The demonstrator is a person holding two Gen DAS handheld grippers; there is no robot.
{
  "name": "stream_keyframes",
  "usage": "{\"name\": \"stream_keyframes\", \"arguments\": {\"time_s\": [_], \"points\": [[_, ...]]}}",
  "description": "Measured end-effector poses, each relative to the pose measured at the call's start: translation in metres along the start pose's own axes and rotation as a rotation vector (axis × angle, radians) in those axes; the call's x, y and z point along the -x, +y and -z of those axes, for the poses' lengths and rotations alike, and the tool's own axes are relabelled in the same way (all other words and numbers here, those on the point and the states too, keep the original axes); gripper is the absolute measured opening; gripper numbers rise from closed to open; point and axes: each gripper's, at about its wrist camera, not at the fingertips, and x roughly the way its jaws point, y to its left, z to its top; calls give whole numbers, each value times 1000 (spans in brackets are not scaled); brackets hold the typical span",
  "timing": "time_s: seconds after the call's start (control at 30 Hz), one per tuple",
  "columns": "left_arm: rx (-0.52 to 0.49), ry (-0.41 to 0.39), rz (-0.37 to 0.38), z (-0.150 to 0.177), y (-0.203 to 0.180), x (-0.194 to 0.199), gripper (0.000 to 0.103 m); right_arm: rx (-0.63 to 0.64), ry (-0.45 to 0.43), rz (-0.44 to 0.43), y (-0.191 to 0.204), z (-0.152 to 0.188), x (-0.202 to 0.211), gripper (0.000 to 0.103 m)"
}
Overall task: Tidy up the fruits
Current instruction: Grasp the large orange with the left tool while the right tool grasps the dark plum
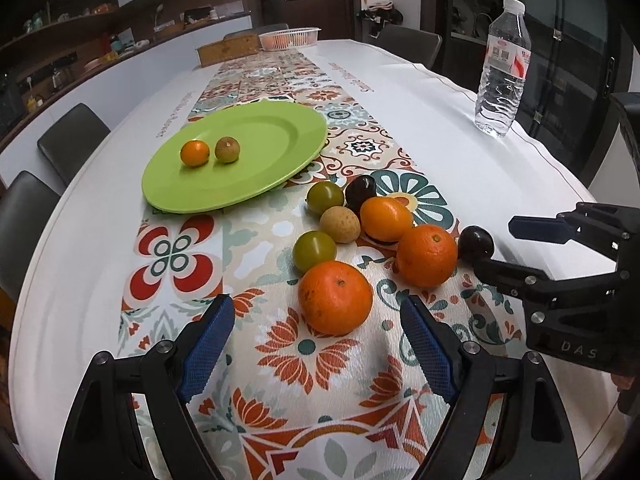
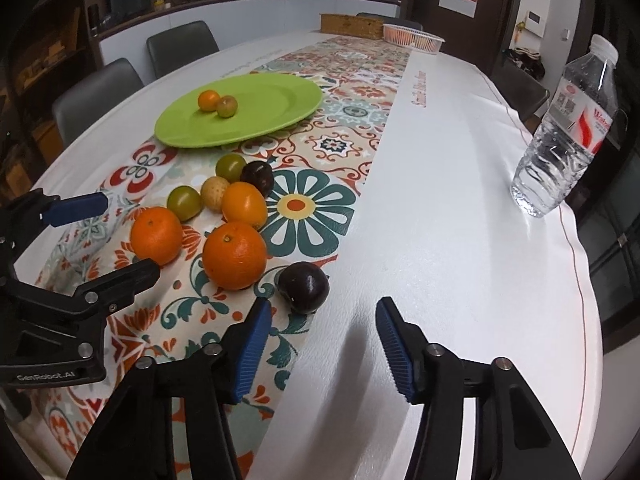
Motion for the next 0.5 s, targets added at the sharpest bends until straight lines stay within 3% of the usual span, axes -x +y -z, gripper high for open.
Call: {"name": "stream_keyframes", "arguments": {"time_s": [0.27, 0.5], "points": [[13, 18, 32, -5, 0, -8, 71, 25, 1, 2, 3, -4, -8, 48], [17, 42, 60, -6, -1, -13, 46, 40, 5, -19, 6, -7, -12, 39]]}}
